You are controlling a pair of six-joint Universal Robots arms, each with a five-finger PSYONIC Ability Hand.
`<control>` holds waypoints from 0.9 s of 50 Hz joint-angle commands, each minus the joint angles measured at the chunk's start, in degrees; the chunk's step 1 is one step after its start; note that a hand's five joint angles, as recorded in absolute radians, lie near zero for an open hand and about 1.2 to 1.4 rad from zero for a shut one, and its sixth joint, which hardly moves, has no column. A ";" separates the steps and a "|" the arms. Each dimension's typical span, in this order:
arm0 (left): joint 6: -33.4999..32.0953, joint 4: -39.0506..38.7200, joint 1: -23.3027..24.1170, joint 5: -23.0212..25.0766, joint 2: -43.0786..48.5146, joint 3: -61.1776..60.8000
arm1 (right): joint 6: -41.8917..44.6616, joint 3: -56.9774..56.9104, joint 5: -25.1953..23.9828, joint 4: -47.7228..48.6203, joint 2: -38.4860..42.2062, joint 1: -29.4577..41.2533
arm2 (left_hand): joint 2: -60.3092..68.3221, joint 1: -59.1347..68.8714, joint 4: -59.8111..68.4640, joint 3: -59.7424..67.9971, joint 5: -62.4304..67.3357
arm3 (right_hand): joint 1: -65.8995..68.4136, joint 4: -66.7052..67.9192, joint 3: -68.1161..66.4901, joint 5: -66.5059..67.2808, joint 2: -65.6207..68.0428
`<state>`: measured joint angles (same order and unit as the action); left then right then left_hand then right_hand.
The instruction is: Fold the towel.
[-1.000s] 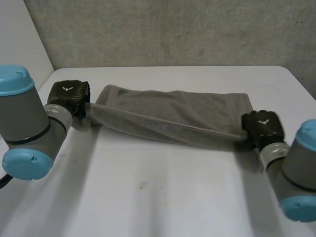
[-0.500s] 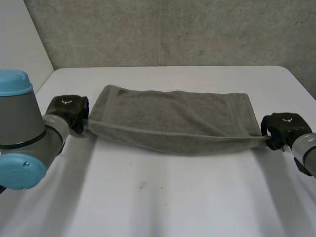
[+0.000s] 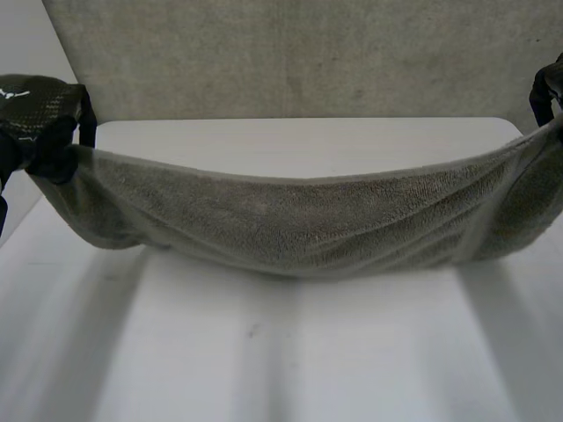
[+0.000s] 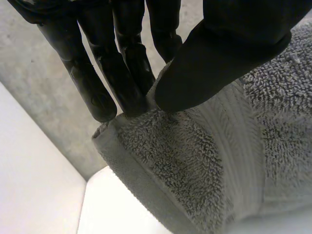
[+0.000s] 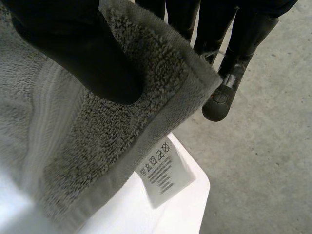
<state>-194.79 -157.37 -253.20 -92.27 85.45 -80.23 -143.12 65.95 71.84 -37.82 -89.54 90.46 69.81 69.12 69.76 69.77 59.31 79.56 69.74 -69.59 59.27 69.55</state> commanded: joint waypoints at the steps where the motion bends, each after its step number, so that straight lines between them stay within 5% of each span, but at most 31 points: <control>1: -1.12 -0.04 -0.19 1.92 8.86 0.34 | 0.83 3.56 0.22 -0.24 9.70 0.24 | 10.19 10.88 10.24 10.23 10.69 | 0.44 10.26 -10.41 10.73 10.45; 10: -8.23 -0.57 0.33 1.83 29.74 10.85 | 0.74 -0.65 2.34 6.00 24.06 2.70 | 10.19 10.88 10.24 10.23 10.69 | 0.44 10.26 -10.41 10.73 10.45; 17: -8.41 -2.77 0.60 1.83 41.03 28.81 | -4.08 -10.91 12.08 21.78 32.57 7.27 | 10.19 10.88 10.24 10.23 10.69 | 0.44 10.26 -10.41 10.73 10.45; 22: -6.83 -7.25 1.04 1.65 45.33 46.39 | -10.05 -17.25 13.76 35.04 31.80 8.24 | 10.19 10.88 10.24 10.23 10.69 | 0.44 10.26 -10.41 10.73 10.45; 27: 3.51 -16.55 1.65 1.30 44.20 60.26 | -16.55 -17.01 14.11 48.50 24.96 8.33 | 10.19 10.88 10.24 10.23 10.69 | 0.44 10.26 -10.41 10.73 10.45; 36: 12.42 -17.80 1.57 -0.11 37.16 52.46 | -18.51 -10.41 12.88 52.32 18.61 8.41 | 10.19 10.88 10.24 10.23 10.69 | 0.44 10.26 -10.41 10.73 10.45; 45: 11.63 -18.24 -0.45 1.21 33.20 26.04 | -13.32 -4.52 6.12 35.62 23.44 8.15 | 10.19 10.88 10.24 10.23 10.69 | 0.44 10.26 -10.41 10.73 10.45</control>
<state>-182.10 -175.48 -252.42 -91.99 120.67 -37.12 -160.45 57.97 81.70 7.72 -69.82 98.77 69.82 69.12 69.77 69.79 59.31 79.80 69.76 -69.59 59.41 69.57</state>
